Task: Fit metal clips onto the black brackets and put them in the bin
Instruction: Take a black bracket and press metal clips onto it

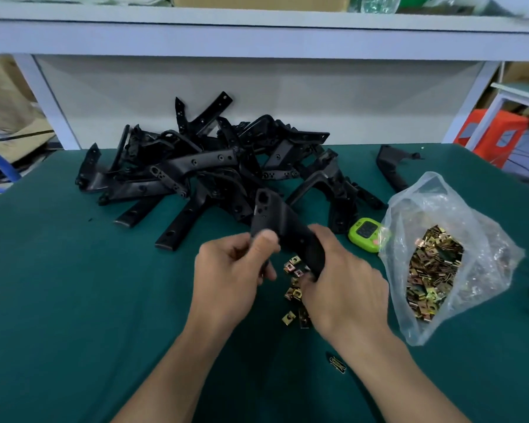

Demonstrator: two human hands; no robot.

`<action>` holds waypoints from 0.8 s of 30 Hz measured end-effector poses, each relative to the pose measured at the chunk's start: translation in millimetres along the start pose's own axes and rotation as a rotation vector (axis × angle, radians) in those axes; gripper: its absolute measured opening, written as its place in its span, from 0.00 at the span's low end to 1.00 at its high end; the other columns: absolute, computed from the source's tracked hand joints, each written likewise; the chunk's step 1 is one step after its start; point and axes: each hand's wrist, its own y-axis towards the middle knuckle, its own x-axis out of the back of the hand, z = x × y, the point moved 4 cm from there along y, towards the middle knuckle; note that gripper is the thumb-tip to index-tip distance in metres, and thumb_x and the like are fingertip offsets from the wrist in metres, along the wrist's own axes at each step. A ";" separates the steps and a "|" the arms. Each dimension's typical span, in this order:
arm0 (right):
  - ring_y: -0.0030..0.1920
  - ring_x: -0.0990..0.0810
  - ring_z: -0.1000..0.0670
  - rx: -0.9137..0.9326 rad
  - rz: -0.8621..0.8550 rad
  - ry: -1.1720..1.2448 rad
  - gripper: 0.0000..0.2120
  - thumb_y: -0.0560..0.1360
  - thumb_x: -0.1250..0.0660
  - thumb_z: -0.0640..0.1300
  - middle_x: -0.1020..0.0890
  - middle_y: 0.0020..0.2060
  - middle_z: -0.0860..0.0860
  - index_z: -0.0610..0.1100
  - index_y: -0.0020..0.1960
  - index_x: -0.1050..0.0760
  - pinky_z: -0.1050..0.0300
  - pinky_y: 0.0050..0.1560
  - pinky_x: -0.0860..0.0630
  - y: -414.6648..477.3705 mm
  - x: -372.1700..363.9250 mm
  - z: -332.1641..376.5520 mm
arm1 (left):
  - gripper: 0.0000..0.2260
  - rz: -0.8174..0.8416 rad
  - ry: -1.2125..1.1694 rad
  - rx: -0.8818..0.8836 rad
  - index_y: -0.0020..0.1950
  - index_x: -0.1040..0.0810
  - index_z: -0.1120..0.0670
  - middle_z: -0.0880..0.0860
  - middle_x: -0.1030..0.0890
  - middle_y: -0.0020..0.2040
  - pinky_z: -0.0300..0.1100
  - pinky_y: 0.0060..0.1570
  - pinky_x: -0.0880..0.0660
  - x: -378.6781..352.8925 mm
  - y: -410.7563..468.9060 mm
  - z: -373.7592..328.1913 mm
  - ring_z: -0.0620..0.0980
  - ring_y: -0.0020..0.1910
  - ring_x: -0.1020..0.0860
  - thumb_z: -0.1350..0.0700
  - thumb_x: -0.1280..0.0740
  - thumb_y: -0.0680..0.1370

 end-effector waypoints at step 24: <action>0.41 0.23 0.46 -0.127 0.079 0.294 0.09 0.73 0.33 0.39 0.20 0.37 0.53 0.53 0.46 0.28 0.46 0.47 0.24 9.9 -19.9 -21.9 | 0.04 0.302 0.645 -0.248 0.48 0.14 0.49 0.42 0.18 0.45 0.30 0.50 0.38 -24.3 -17.4 9.7 0.39 0.46 0.32 0.56 0.25 0.74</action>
